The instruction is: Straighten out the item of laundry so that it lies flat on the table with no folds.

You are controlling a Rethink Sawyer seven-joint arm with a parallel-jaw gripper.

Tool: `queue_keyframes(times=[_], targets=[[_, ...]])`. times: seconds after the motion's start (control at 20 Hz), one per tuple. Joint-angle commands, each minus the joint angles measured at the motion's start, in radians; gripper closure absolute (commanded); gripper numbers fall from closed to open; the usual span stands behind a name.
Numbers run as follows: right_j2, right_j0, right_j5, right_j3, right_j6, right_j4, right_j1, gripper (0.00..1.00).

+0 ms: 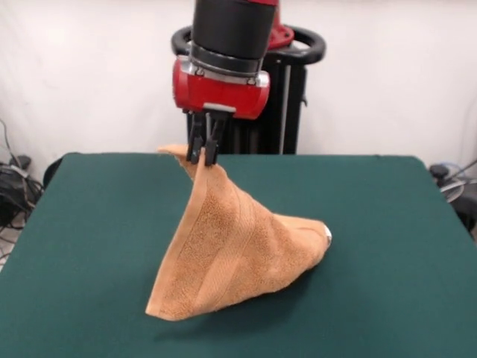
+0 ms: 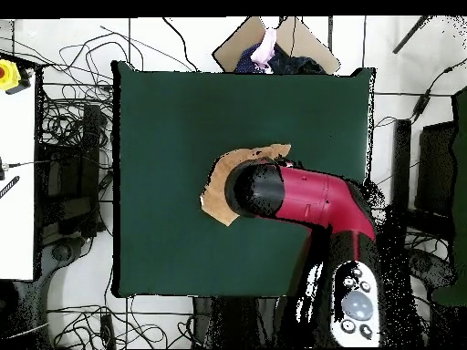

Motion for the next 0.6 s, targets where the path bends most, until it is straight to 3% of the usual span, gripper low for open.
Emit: queue_keyframes(times=[0.05,0.6], targets=[[-0.162,0.109,0.074,-0.052,0.348,-0.050,0.012,1.00],[-0.286,0.212,0.089,-0.121,0.339,-0.034,0.015,1.00]])
